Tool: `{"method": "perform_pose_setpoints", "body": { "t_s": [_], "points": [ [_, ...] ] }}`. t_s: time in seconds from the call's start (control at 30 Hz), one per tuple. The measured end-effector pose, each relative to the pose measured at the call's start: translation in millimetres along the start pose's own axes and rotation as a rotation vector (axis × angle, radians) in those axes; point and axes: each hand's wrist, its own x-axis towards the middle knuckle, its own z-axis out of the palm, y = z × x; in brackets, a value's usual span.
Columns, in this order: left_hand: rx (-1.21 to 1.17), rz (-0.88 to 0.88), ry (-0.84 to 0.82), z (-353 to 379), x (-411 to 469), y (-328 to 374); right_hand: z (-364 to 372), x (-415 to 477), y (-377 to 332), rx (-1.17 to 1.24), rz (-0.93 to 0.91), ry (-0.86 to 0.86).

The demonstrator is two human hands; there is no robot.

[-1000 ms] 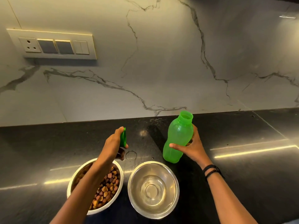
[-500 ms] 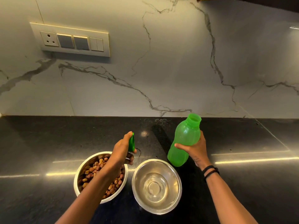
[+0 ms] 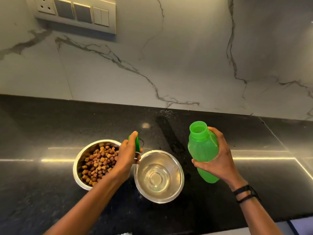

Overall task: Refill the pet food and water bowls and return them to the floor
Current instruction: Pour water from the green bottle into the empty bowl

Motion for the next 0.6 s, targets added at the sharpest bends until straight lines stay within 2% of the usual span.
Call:
{"method": "perform_pose_setpoints", "body": {
  "t_s": [0.6],
  "points": [
    [-0.044, -0.007, 0.036, -2, -4, -14, -4, -35, -11, -0.213, 0.101, -0.341]
  ]
}}
